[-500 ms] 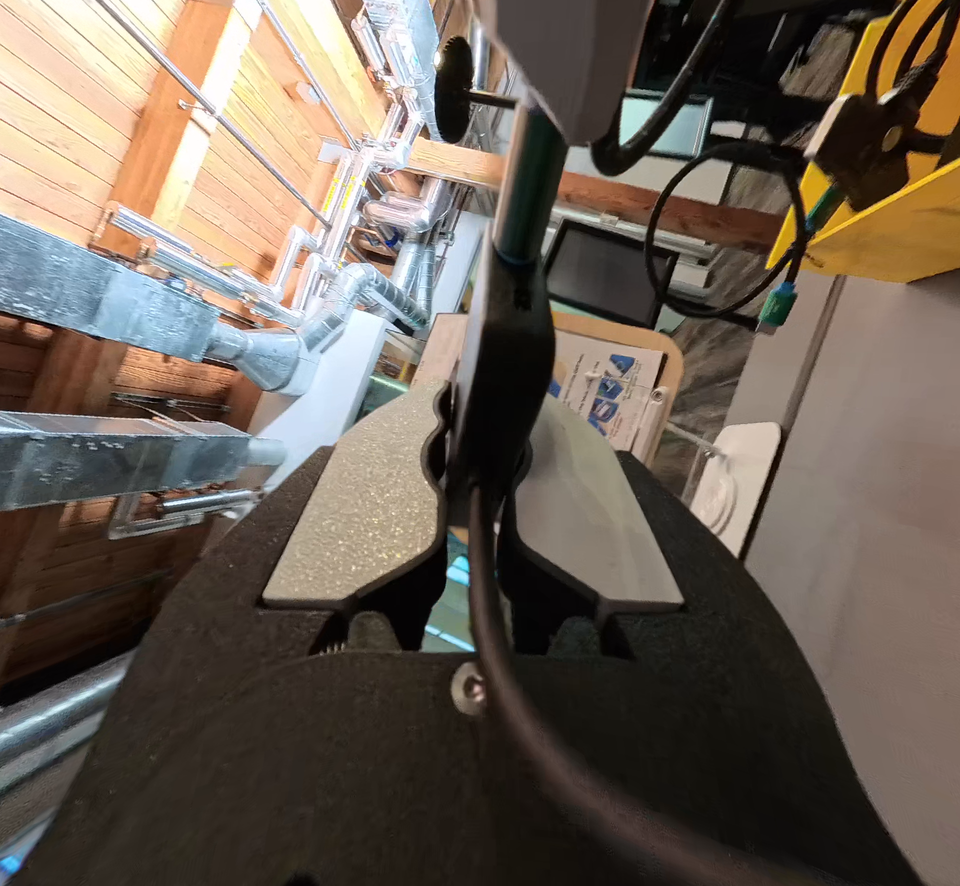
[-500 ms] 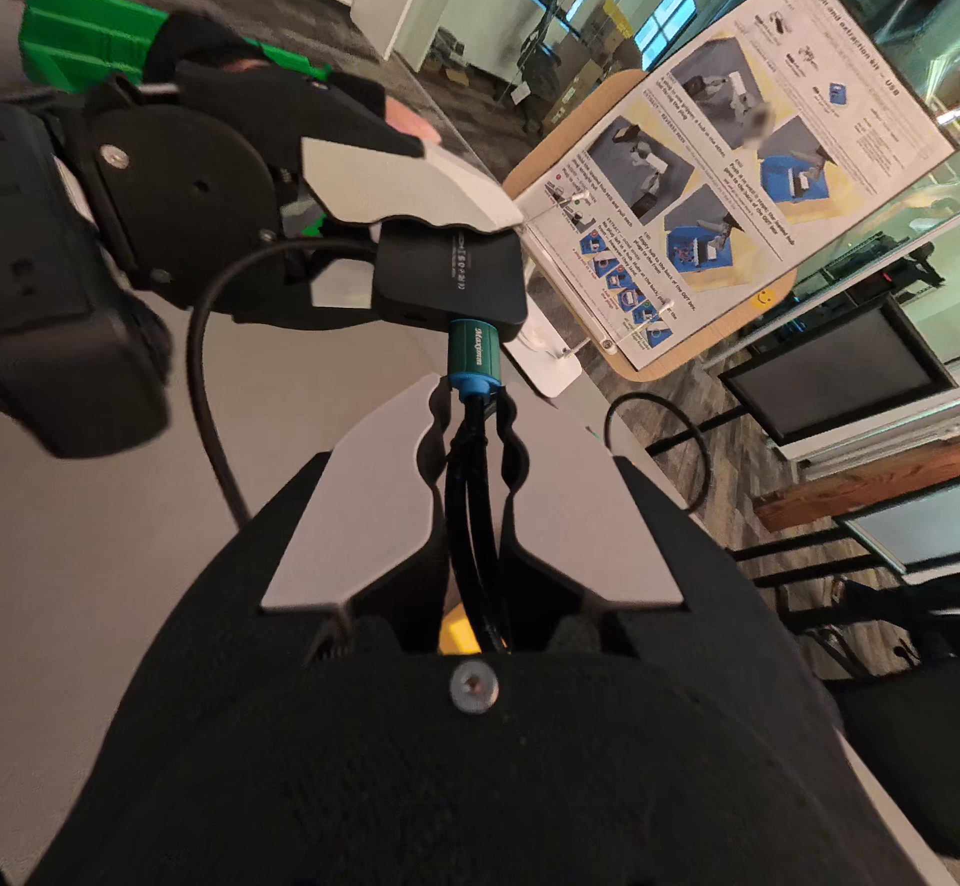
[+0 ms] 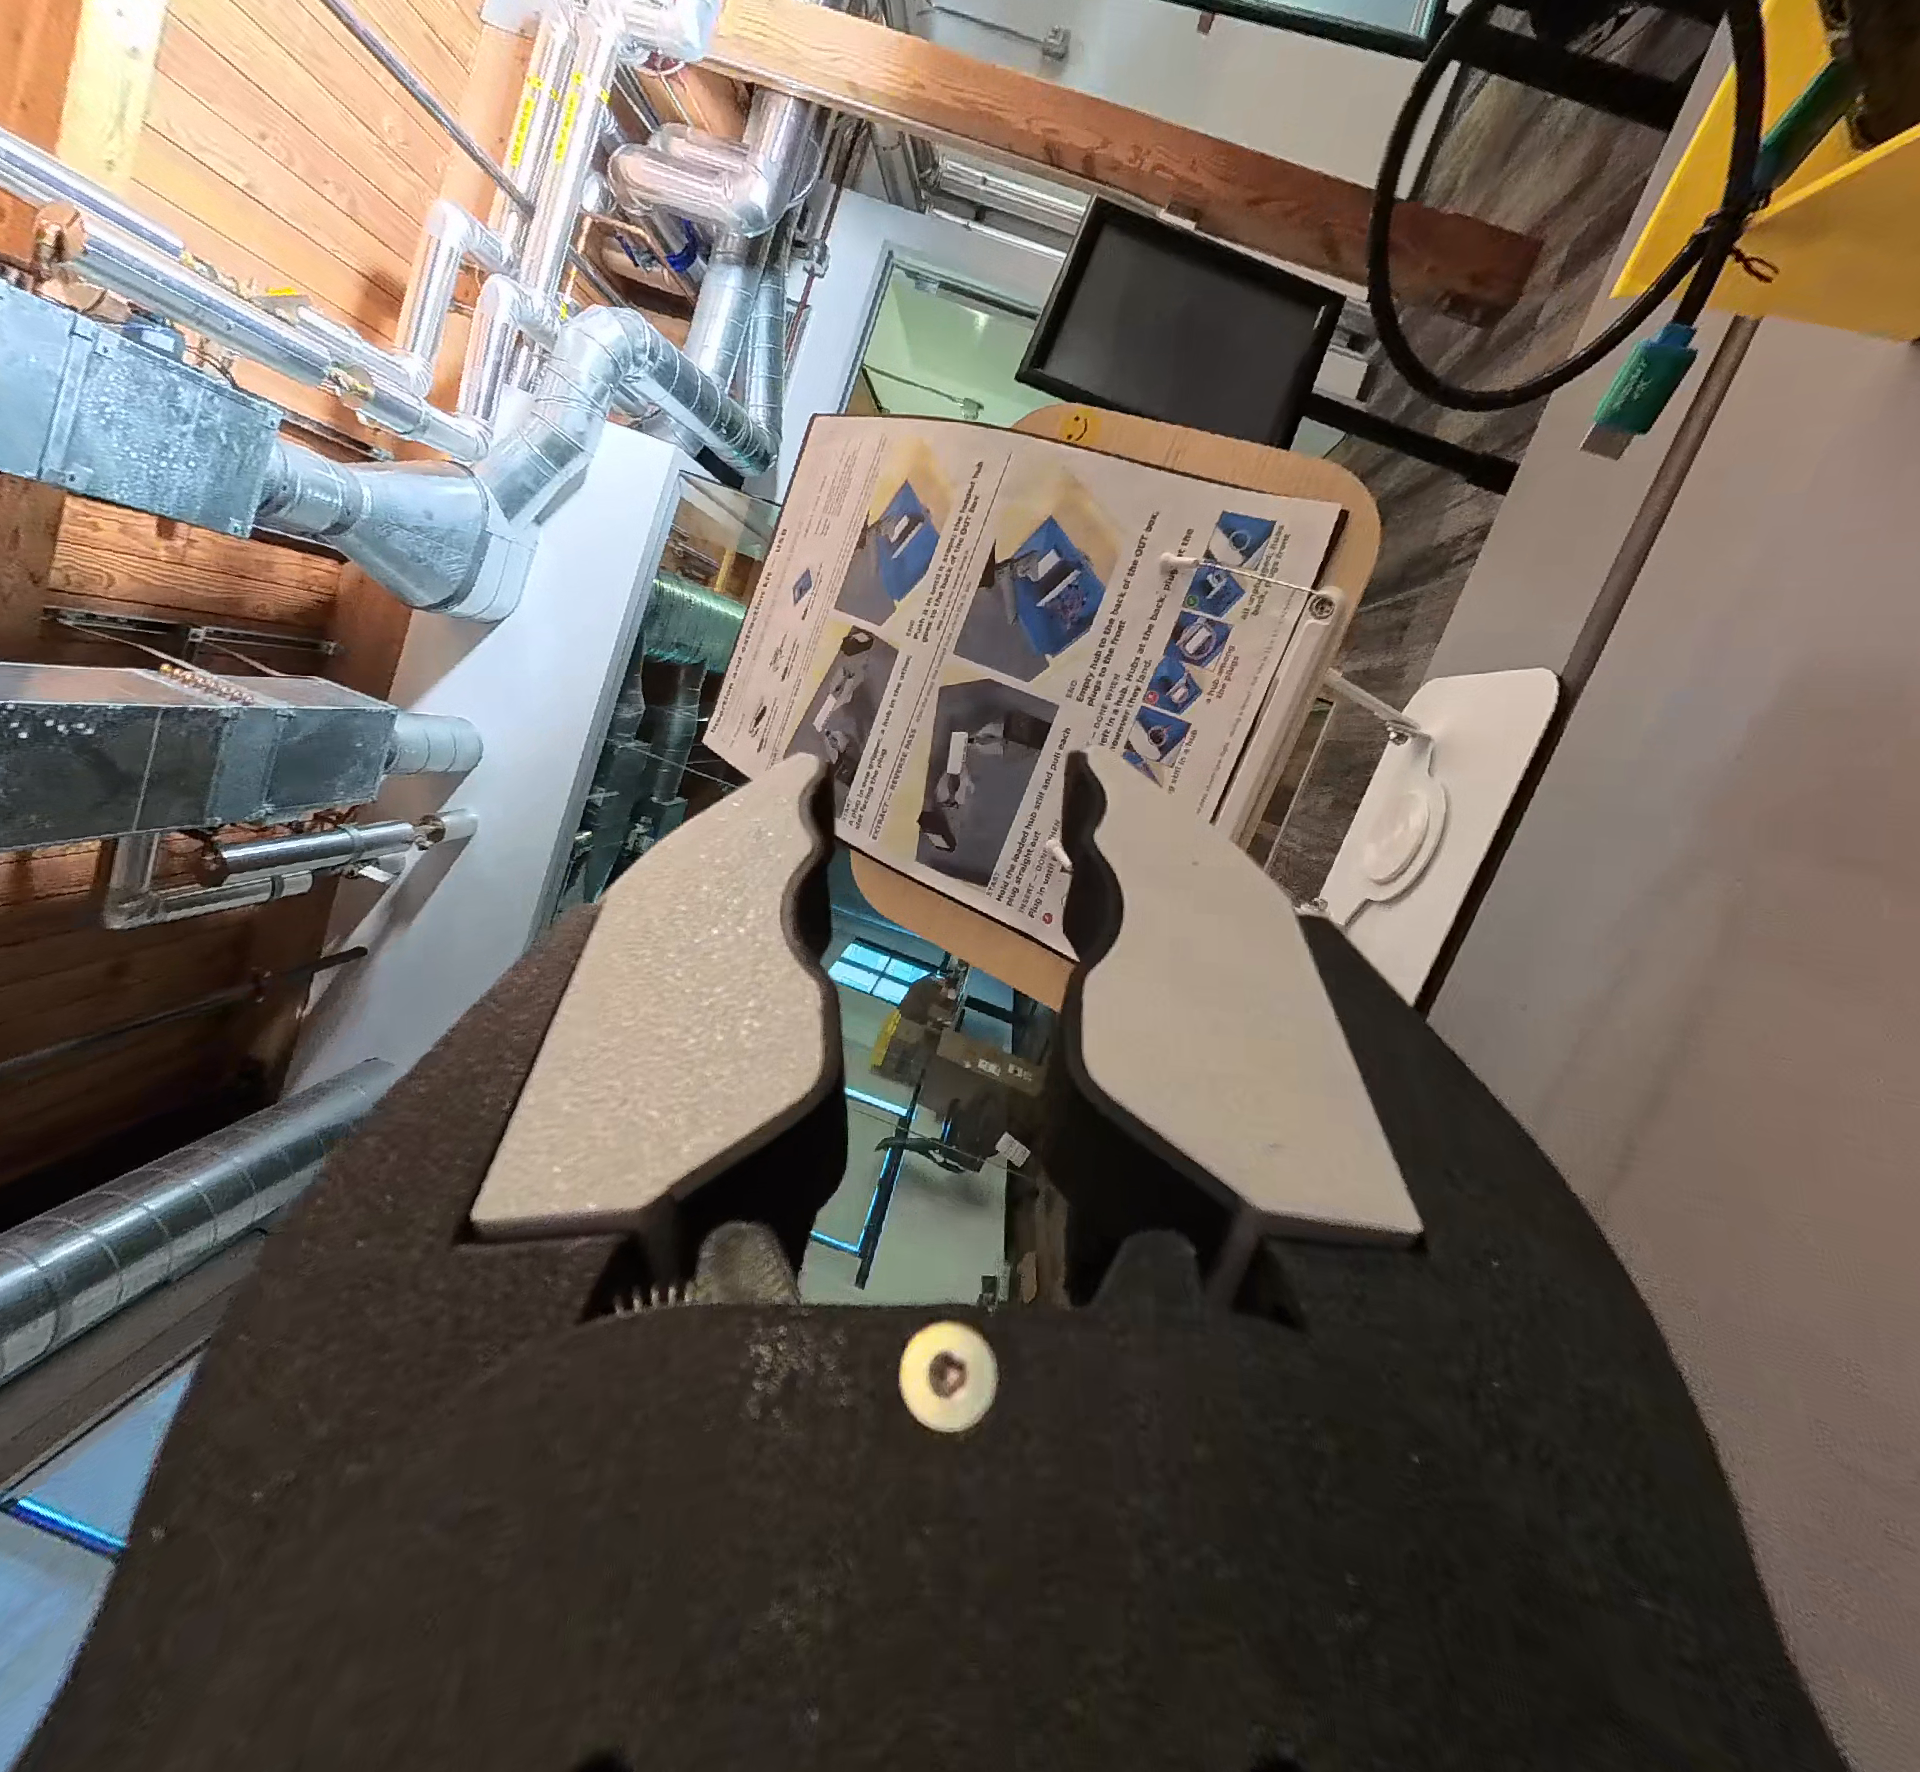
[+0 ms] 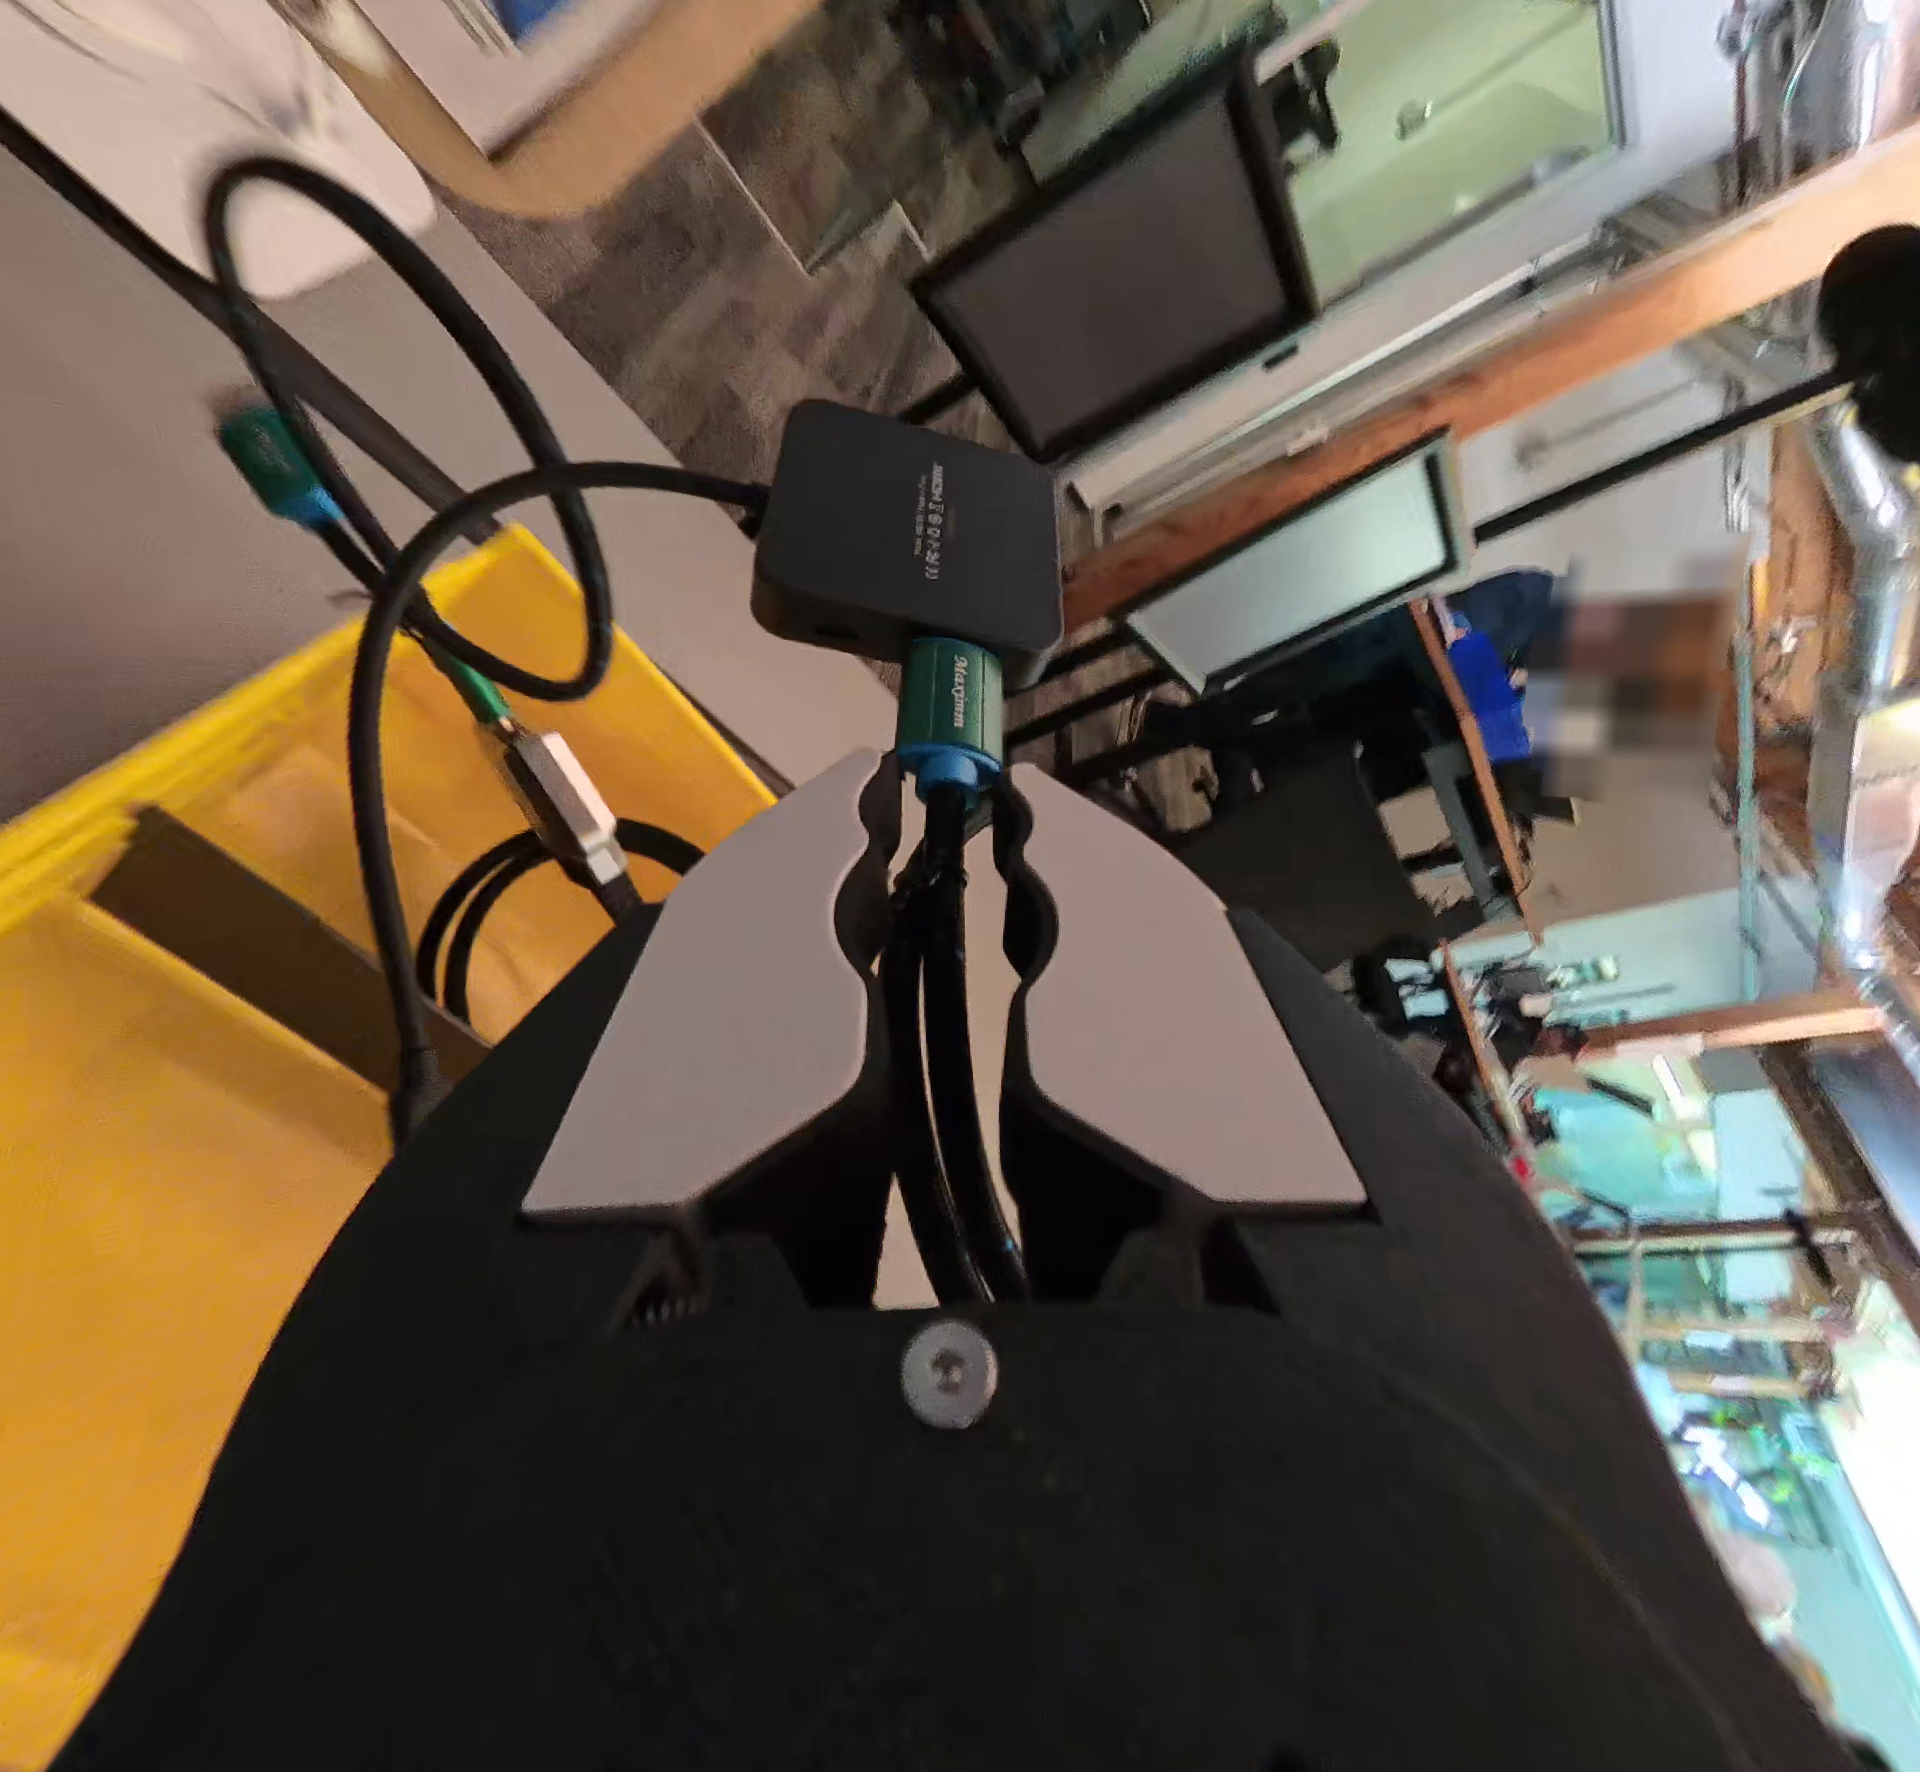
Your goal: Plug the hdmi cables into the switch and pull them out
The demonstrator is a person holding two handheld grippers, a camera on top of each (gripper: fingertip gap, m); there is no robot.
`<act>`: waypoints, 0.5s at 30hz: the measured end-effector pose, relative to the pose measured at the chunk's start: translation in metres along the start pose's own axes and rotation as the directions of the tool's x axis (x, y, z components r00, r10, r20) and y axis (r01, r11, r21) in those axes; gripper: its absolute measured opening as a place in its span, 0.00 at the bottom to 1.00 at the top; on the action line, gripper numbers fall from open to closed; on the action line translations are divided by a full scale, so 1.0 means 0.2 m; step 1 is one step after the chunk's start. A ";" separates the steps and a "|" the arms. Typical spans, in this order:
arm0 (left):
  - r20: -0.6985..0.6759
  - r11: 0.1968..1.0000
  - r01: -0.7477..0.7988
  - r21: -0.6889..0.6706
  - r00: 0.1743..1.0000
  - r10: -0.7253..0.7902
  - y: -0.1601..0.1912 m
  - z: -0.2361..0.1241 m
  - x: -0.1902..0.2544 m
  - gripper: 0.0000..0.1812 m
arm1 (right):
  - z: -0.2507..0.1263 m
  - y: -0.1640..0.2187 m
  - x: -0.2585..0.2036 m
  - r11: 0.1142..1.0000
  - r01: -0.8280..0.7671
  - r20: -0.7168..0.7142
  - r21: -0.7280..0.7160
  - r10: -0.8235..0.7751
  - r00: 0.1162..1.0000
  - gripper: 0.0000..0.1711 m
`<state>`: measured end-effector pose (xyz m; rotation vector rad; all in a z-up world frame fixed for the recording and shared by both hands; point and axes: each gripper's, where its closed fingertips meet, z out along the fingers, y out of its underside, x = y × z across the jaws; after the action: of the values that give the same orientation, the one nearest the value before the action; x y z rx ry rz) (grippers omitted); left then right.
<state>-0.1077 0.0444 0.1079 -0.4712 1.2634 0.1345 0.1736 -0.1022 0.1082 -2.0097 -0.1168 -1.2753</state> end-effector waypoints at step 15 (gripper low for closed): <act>-0.091 0.993 -0.093 -0.066 0.992 0.087 0.08 0.08 0.17 0.21 | 0.44 0.45 -0.31 0.700 -0.682 0.413 -0.212 0.697 0.586 0.09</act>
<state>-0.0892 0.0589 0.0761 -0.4850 1.3702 0.2369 0.2471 -0.0939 -0.0095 -2.0311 0.4405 -0.2734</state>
